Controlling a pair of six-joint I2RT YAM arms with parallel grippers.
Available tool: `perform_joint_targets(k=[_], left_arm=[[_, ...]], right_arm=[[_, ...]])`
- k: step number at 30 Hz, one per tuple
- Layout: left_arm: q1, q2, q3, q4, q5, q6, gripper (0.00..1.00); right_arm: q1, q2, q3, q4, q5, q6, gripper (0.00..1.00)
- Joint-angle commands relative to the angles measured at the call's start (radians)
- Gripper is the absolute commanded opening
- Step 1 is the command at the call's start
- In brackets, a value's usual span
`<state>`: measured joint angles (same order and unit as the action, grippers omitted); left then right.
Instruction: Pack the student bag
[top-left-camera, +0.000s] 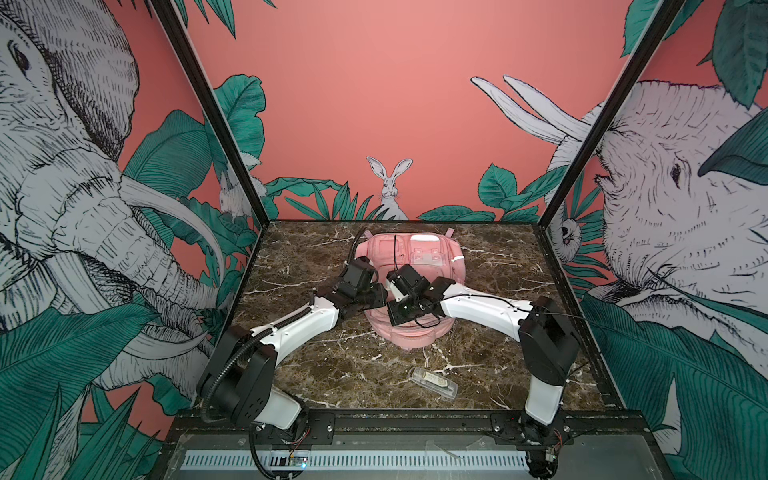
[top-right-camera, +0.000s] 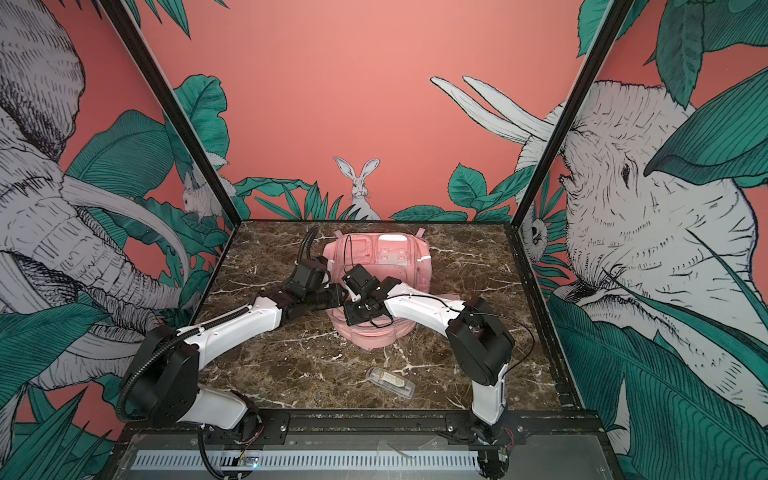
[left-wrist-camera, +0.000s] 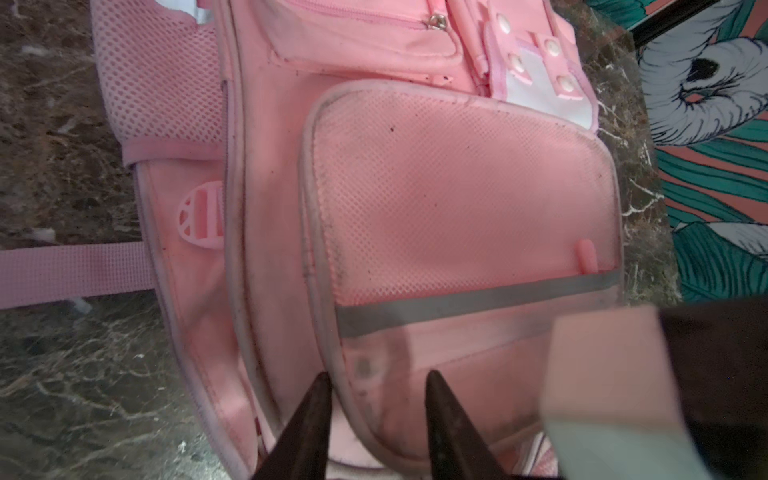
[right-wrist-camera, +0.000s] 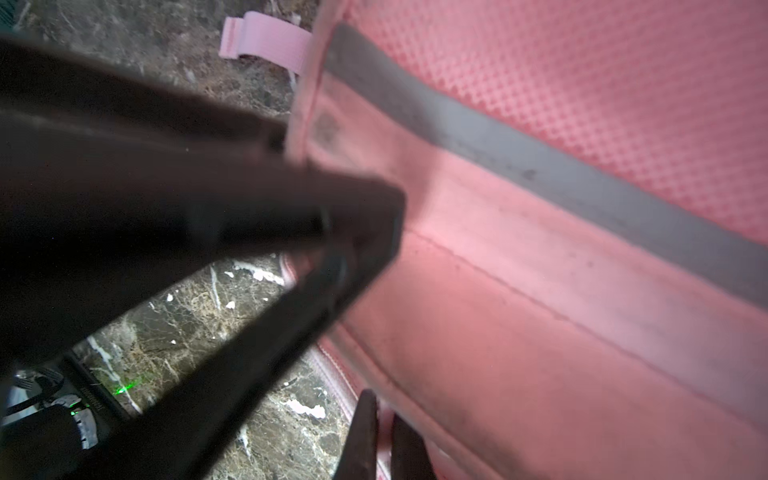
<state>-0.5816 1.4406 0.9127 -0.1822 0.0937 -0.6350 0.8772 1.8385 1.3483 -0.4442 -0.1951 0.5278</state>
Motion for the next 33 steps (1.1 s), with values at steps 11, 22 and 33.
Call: perform_joint_targets(k=[11,22,33], left_arm=[[0.128,0.120,0.199,-0.096,0.075,0.158,0.47],[0.129,0.337,0.351,-0.070,0.199,0.159,0.47],[0.130,0.319,0.278,0.003,0.252,0.103,0.14]], right_arm=[[-0.012,-0.142,-0.141,0.043,-0.001,-0.003,0.00],[-0.065,-0.229,-0.216,0.006,0.018,-0.012,0.00],[-0.080,-0.214,-0.201,0.005,0.005,-0.024,0.00]])
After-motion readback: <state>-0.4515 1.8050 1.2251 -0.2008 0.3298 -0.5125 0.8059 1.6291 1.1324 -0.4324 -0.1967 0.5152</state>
